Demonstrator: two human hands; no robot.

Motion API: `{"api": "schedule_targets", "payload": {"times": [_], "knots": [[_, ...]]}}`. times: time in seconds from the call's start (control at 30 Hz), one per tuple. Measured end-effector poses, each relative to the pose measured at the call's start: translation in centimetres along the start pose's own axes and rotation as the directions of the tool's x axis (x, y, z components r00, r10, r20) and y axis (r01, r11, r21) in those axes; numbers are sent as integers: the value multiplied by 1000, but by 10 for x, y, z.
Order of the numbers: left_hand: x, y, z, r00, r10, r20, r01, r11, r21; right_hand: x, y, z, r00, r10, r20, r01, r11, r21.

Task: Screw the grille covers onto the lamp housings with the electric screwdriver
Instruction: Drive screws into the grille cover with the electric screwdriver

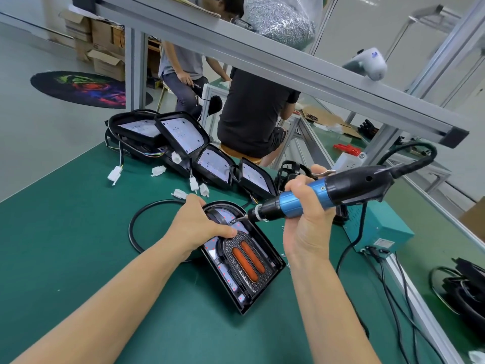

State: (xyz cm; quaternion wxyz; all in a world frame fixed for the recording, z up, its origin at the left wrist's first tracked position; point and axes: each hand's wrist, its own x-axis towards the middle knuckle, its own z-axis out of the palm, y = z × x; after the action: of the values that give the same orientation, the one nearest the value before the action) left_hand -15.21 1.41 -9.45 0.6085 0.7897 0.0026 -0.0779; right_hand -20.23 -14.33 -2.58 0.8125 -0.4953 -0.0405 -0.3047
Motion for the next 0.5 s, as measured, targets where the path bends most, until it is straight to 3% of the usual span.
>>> {"api": "schedule_targets", "payload": {"times": [0.17, 0.5], "knots": [[-1, -5, 0, 1000, -2, -18, 2, 1000, -28, 0, 0, -3, 994, -15, 112, 20, 999, -43], [0, -6, -1, 1000, 10, -10, -11, 999, -44, 1, -3, 3, 992, -14, 124, 22, 998, -62]]}}
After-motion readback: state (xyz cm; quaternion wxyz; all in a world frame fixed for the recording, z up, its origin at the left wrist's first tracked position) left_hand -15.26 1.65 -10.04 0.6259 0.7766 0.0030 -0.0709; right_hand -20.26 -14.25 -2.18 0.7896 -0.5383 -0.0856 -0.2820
